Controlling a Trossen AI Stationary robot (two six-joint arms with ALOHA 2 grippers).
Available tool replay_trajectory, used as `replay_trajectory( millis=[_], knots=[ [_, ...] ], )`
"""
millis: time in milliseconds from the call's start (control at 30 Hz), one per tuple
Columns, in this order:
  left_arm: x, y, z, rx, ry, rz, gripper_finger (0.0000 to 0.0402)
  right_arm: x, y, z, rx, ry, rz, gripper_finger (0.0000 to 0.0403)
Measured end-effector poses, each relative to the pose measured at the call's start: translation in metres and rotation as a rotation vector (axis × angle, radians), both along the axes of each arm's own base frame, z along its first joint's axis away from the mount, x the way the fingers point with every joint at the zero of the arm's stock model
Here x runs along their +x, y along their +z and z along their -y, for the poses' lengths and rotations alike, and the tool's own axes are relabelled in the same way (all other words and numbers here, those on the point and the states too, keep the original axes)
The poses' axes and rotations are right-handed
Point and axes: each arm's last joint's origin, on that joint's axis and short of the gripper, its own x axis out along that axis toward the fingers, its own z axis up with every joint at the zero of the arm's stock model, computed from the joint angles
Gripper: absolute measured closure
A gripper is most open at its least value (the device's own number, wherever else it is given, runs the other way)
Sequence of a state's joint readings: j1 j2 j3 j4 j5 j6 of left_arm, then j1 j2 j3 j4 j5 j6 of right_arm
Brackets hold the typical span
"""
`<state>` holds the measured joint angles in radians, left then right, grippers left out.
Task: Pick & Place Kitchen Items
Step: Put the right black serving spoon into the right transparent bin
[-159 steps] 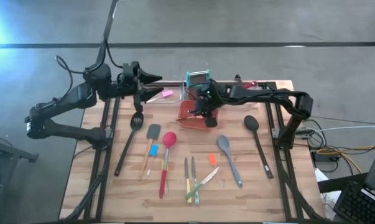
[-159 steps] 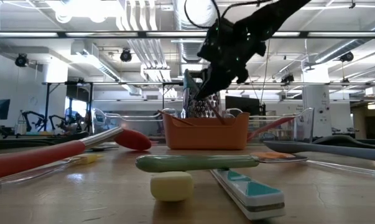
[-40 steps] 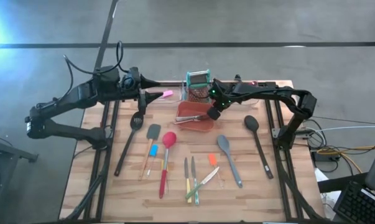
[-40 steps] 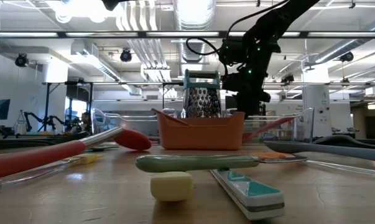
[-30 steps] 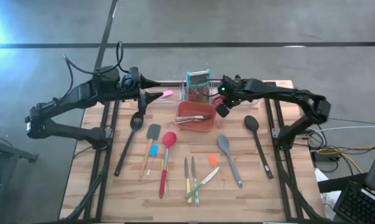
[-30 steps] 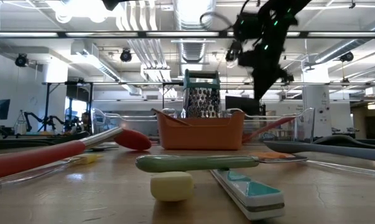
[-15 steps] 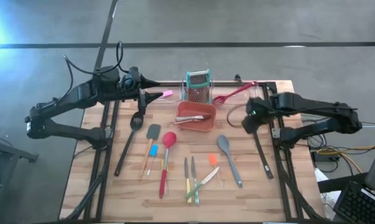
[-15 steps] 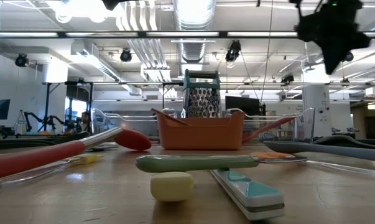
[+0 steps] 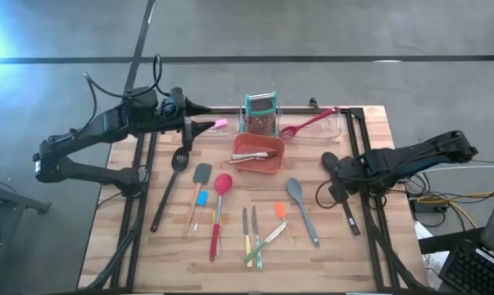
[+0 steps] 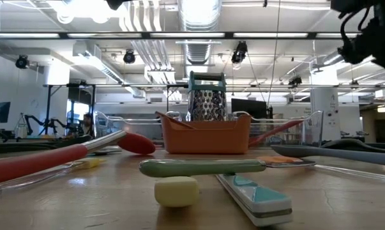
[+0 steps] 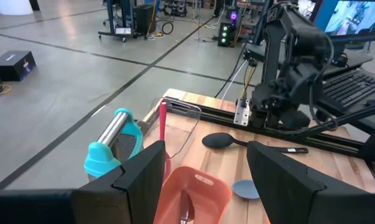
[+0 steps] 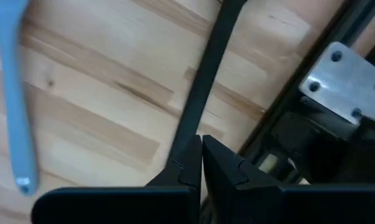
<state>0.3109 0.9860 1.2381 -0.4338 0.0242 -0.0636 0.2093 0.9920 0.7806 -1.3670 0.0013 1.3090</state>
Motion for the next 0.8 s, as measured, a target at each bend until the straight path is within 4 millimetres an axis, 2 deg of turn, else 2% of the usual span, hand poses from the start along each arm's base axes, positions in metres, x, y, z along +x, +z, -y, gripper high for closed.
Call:
replay_trajectory(
  millis=[100,200,367,600,700,800],
  knots=[
    [0.002,0.000,-0.001,0.004,-0.001,0.003,0.0168,0.002,-0.012,0.002,0.004,-0.015,0.032,0.0389],
    [0.005,-0.002,-0.002,0.001,0.000,-0.005,0.0168,0.005,-0.009,0.005,-0.028,-0.023,0.042,0.0365],
    [0.010,-0.004,-0.003,-0.004,0.000,-0.018,0.0168,0.008,-0.017,0.017,-0.069,-0.066,0.074,0.0298],
    [0.015,-0.007,-0.005,-0.010,0.000,-0.033,0.0168,0.018,-0.028,0.034,-0.078,-0.046,-0.031,0.0213],
    [0.016,-0.008,-0.005,-0.010,-0.001,-0.037,0.0168,0.020,-0.038,0.042,-0.073,-0.030,-0.094,0.0195],
    [0.016,-0.008,-0.005,-0.009,-0.001,-0.037,0.0168,0.028,-0.049,0.048,-0.073,-0.001,-0.051,0.0187]
  ],
)
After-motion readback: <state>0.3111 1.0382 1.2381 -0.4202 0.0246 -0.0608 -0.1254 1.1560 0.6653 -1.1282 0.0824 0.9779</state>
